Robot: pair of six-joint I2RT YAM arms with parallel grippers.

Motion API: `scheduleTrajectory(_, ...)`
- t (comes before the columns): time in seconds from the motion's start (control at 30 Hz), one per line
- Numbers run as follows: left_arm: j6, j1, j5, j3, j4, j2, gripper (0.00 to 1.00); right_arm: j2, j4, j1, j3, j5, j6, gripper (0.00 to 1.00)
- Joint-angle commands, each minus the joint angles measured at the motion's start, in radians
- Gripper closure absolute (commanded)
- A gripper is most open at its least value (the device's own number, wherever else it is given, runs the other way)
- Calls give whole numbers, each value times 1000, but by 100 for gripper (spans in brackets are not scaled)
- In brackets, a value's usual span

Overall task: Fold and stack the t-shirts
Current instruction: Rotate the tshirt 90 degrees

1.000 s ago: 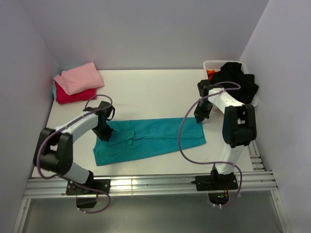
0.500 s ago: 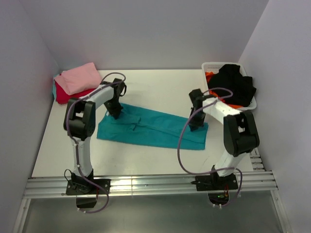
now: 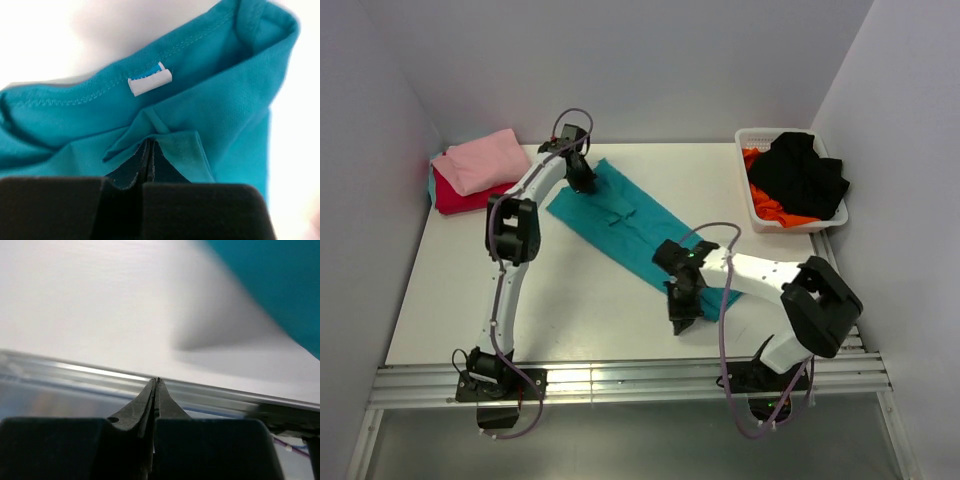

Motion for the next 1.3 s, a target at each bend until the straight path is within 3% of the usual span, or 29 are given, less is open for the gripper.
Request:
scheduleTrajectory(0.0,56,-36,403,133,247,99,99,39,33,131,176,-34,-31,100)
scheduleTrajectory(0.03,79,-49,434,175,261,110,94,42,22,151,263,14,-57,100)
scheduleTrajectory(0.07,87,-73,439,215,263,105,88,44,-16,159,305,38,-68,93)
scheduleTrajectory(0.1,95,-84,439,226,286,81,74,44,-42,159,347,78,-74,85)
scheduleTrajectory(0.13,86,-92,423,200,348,-4,36,47,-94,156,433,150,-103,59)
scheduleTrajectory(0.2,72,-90,342,88,407,-111,1,48,-138,156,504,207,-123,40)
scheduleTrajectory(0.3,55,-64,249,61,415,-266,1,55,-182,156,563,243,-155,35)
scheduleTrajectory(0.43,35,-24,163,40,314,-449,1,21,-149,156,471,226,-123,37)
scheduleTrajectory(0.53,17,-50,117,-188,239,-620,1,-4,-130,156,426,253,-85,39)
scheduleTrajectory(0.57,14,-67,99,-346,223,-664,1,-8,-136,155,423,272,-79,40)
scheduleTrajectory(0.63,-23,-140,59,-525,220,-807,2,-24,-158,153,438,354,-57,40)
scheduleTrajectory(0.67,-46,-164,62,-705,232,-856,3,-27,-184,144,446,386,-50,40)
scheduleTrajectory(0.77,-147,-271,65,-971,271,-1019,5,-57,-214,112,478,469,-34,40)
scheduleTrajectory(0.83,-204,-366,62,-1044,255,-1074,6,-91,-219,64,494,500,-36,40)
scheduleTrajectory(1.03,-327,-587,76,-1182,261,-1111,8,-191,-205,-109,469,514,-45,40)
scheduleTrajectory(1.27,-425,-690,112,-1158,341,-986,9,-226,-219,-190,438,519,-71,40)
